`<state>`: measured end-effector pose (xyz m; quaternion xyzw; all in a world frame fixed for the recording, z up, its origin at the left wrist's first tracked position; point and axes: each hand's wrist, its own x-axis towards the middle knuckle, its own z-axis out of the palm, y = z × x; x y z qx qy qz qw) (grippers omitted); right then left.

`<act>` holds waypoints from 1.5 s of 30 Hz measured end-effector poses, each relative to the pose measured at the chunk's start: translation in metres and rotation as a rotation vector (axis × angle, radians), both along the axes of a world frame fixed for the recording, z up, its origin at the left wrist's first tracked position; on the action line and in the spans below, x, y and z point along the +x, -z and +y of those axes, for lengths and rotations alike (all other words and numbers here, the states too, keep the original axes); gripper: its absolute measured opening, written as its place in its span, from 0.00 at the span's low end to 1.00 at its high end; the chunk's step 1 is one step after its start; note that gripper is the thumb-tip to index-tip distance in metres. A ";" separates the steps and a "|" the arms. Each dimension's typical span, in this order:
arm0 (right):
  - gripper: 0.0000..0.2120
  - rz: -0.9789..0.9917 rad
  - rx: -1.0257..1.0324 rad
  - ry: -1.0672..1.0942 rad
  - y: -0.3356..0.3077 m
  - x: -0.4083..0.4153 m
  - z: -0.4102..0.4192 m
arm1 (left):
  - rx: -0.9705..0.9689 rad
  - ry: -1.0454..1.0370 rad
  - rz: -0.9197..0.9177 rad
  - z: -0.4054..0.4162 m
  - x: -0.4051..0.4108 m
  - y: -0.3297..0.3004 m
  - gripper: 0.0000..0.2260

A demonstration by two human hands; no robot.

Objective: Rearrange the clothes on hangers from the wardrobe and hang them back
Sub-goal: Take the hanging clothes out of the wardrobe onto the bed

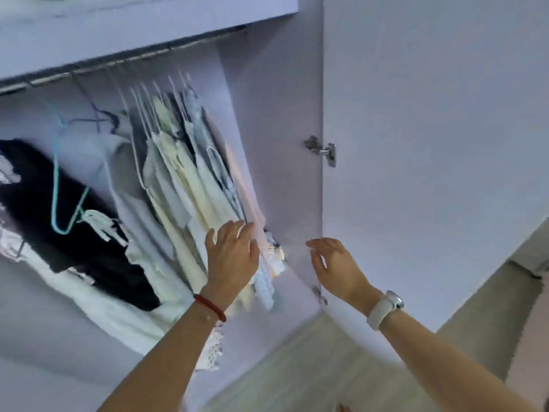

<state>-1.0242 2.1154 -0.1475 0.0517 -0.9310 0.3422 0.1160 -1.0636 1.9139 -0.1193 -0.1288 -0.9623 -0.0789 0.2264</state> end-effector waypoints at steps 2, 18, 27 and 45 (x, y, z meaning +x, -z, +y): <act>0.16 0.032 -0.012 -0.059 -0.020 -0.037 -0.027 | 0.031 -0.076 0.034 -0.034 -0.017 -0.018 0.18; 0.20 0.068 -0.100 -0.178 -0.116 -0.295 -0.133 | 0.028 -0.148 0.076 -0.071 -0.205 -0.096 0.26; 0.20 0.187 0.153 -0.101 -0.129 -0.347 -0.116 | -0.137 -0.148 0.175 -0.093 -0.231 -0.067 0.21; 0.14 0.244 -0.041 0.014 -0.131 -0.355 -0.102 | -0.022 -0.245 0.232 -0.101 -0.233 -0.059 0.23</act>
